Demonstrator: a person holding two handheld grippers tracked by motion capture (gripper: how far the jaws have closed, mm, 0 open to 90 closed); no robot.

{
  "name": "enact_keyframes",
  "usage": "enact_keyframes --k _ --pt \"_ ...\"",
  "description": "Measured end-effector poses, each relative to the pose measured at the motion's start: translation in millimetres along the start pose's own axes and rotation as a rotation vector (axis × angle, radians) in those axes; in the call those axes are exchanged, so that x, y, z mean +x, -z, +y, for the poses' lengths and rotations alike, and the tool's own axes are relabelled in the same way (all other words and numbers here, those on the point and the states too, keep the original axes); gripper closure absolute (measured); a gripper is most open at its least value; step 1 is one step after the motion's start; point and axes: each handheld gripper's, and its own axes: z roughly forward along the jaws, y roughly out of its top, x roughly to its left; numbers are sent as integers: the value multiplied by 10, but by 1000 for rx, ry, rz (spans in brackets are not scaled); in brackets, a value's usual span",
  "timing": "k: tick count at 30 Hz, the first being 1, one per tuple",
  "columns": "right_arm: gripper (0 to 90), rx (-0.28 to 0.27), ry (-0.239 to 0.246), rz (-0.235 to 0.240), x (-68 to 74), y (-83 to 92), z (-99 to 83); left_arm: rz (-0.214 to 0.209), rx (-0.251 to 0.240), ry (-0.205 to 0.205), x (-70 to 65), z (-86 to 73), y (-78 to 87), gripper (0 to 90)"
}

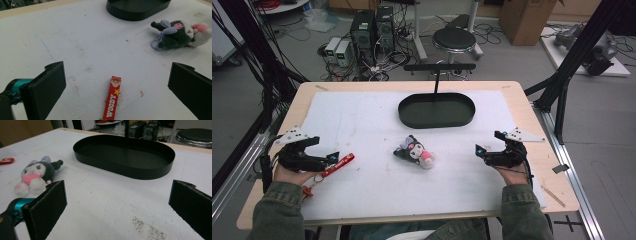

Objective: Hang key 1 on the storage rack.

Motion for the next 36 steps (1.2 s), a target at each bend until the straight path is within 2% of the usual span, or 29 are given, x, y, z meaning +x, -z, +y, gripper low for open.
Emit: enact_keyframes --k 2,7,13,16,17,18,29,30,31,32,36 --pt "5 5 -4 0 1 0 -1 -3 28 -21 1 10 -45 19" --pt "5 12 -3 -9 1 -10 -4 -20 65 -36 -16 11 -146 19" --pt "5 20 5 -8 9 -8 -5 -13 173 -88 -82 69 -364 18" --pt "5 23 -3 -7 9 -1 -5 -21 190 -95 -120 82 -405 19" --pt "5 23 -6 -5 8 -2 -5 -23 213 -108 -147 90 -442 19" --pt "5 23 -6 -4 4 -4 -5 -23 213 -108 -147 90 -442 19" --pt "5 37 -3 -5 8 -12 -5 -35 391 -120 -159 96 -707 29" --pt "5 37 -3 -5 8 -12 -5 -35 391 -120 -159 96 -707 29" --pt "5 37 -1 -6 5 -13 -6 -32 418 -112 -154 76 -736 30" --pt "5 36 3 -6 3 -12 -6 -32 418 -112 -154 76 -736 35" --pt "5 38 0 -5 6 -11 -6 -30 472 -108 -125 45 -779 58"
